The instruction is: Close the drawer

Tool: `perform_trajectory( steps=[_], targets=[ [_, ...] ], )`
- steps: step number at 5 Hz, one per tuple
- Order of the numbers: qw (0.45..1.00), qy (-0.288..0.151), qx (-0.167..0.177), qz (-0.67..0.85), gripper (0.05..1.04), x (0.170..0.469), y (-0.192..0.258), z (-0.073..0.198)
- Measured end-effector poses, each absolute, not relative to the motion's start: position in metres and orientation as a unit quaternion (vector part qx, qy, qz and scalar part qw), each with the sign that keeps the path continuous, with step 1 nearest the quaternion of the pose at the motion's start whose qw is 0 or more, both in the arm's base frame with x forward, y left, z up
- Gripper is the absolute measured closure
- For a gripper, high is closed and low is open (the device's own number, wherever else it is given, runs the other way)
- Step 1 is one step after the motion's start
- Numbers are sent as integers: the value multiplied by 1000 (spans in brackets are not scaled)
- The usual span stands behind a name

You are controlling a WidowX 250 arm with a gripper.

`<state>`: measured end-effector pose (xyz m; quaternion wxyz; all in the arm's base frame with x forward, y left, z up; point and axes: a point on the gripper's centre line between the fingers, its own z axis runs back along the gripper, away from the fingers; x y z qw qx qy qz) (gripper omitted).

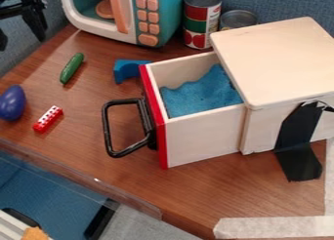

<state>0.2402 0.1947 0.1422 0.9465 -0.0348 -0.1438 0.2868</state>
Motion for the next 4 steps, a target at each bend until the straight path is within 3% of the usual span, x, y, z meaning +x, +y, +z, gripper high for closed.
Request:
perform_trajectory(
  steps=[1,2,4],
  targets=[
    [948,-134,-44,285,83,240,193,135],
    [968,-139,-62,198,83,241,184,132],
    [988,-120,-65,64,83,228,172,113]
  ],
)
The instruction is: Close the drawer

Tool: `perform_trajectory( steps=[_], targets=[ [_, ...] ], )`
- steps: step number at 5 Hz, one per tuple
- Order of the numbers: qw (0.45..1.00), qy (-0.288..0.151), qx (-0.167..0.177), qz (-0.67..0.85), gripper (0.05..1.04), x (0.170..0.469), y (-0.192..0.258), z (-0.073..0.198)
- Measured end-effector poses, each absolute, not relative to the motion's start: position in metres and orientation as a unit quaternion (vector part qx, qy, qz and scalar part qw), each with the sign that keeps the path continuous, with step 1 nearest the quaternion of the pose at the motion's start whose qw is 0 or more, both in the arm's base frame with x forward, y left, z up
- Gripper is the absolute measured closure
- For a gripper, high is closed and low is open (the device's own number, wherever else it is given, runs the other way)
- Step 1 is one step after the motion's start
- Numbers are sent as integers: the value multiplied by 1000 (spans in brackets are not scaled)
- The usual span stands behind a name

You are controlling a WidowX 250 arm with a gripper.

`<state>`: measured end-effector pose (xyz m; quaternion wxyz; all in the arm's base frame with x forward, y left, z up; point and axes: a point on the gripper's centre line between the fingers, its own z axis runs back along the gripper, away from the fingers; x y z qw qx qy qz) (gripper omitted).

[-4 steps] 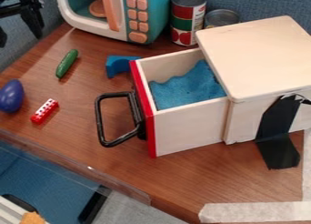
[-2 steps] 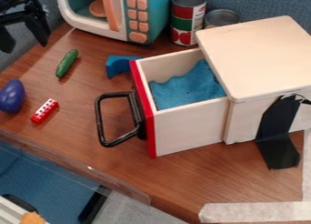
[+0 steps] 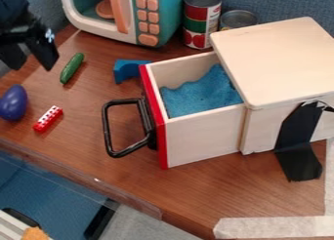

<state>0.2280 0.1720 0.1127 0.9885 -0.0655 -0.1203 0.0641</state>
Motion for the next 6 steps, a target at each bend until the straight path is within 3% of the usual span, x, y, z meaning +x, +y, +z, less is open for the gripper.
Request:
perform_trajectory(
  steps=[2,4,6],
  targets=[
    [987,-109,2,-117,83,204,155,88],
    [965,-137,56,-219,83,198,138,77],
    [946,-133,67,-288,83,207,119,64]
  ],
)
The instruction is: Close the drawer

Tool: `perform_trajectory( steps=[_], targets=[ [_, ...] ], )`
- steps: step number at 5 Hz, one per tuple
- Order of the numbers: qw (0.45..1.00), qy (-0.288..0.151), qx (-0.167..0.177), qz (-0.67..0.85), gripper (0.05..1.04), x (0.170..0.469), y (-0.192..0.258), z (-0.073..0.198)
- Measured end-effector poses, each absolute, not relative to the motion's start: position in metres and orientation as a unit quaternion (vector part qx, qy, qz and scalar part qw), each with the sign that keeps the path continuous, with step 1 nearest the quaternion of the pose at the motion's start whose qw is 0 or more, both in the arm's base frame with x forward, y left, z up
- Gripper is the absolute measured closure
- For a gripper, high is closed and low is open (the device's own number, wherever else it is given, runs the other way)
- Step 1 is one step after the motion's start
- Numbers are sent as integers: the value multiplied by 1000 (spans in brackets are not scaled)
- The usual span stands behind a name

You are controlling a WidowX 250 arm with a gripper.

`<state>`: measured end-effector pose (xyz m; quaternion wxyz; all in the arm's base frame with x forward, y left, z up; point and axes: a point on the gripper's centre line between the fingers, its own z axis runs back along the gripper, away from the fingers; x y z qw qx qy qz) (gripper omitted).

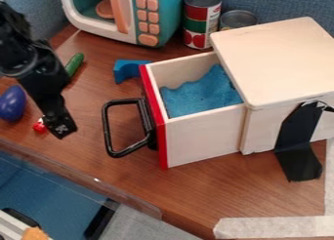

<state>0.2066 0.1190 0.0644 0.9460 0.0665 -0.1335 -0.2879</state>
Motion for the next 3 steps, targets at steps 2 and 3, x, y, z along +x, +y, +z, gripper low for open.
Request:
perform_trajectory(
  steps=[2,3],
  targets=[
    [942,-104,57,-315,83,215,102,44],
    [940,-87,56,-326,83,220,93,33]
  ],
)
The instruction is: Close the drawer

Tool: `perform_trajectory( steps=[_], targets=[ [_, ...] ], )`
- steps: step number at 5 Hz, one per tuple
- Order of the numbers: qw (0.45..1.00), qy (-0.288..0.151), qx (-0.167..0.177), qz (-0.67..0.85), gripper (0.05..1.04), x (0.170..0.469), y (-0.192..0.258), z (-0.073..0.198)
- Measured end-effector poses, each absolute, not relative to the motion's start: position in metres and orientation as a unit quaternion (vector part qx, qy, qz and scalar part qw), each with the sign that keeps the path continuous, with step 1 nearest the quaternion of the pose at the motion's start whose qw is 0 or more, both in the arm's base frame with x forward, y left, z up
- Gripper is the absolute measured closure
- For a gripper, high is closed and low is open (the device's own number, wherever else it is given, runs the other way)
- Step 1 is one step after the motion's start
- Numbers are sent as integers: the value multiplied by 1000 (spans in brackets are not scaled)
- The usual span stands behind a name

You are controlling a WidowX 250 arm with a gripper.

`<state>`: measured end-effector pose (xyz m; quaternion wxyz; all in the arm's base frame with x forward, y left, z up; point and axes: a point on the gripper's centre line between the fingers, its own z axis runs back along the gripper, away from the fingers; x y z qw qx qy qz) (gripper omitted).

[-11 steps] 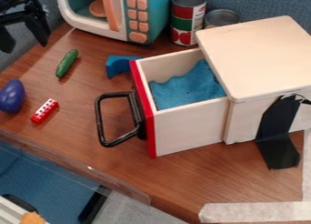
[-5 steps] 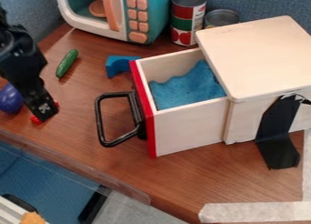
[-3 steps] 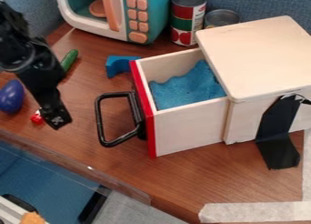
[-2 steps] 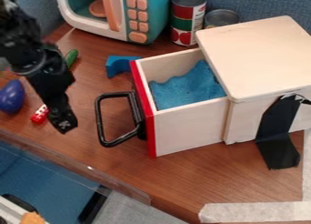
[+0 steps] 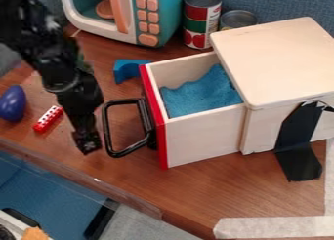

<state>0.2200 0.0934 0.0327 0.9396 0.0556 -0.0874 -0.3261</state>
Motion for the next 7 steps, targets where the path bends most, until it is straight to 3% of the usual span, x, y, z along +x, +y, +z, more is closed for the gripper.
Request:
perform_trajectory(
  steps=[3,6,7],
  targets=[
    [936,-87,48,-337,84,244,47,21],
    [941,-93,42,-322,84,307,10,18],
    [943,-76,36,-323,84,316,8,11]
  ],
)
